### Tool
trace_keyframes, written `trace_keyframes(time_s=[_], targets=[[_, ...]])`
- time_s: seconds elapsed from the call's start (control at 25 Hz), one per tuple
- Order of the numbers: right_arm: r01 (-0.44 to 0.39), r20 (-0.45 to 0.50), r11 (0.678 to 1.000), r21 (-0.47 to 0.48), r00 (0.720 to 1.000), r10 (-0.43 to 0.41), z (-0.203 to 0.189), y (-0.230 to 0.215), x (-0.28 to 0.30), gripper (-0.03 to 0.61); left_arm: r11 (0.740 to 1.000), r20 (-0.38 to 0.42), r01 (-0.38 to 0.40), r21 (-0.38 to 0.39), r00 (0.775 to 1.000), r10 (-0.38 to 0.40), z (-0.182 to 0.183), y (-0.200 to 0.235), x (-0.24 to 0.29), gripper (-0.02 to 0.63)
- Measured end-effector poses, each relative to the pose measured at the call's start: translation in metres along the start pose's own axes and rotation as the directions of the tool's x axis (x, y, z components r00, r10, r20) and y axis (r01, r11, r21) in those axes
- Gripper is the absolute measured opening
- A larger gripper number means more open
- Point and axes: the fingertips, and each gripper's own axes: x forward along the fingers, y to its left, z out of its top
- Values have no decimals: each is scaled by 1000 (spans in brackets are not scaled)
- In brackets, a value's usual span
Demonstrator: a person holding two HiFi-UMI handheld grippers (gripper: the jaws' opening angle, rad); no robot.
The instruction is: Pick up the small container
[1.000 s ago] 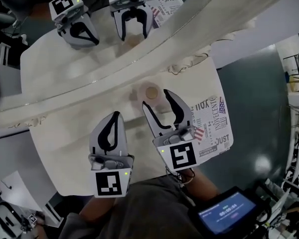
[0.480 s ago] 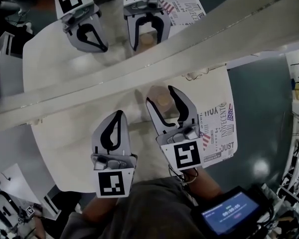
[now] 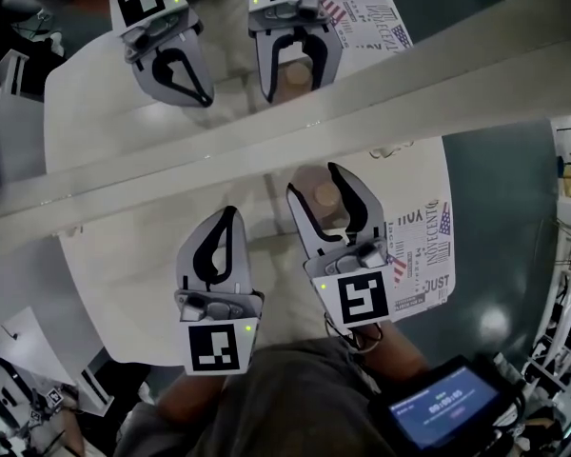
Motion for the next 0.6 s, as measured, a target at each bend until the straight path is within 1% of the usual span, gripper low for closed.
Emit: trace_keyframes(time_s=[0.16, 0.32, 0.6], targets=[[9, 5, 1000, -7, 1000, -9, 3, 0, -1, 221, 1000, -8, 2, -4, 1000, -2, -2, 1, 0, 11], [22, 10, 1000, -20, 1000, -22, 7, 0, -3, 143, 1000, -5, 2, -7, 1000, -2, -2, 2, 1, 11], [31, -6, 1000, -3, 1000, -31, 6, -1, -3, 133, 1000, 10, 4, -9, 1000, -4, 2, -1, -1, 11]])
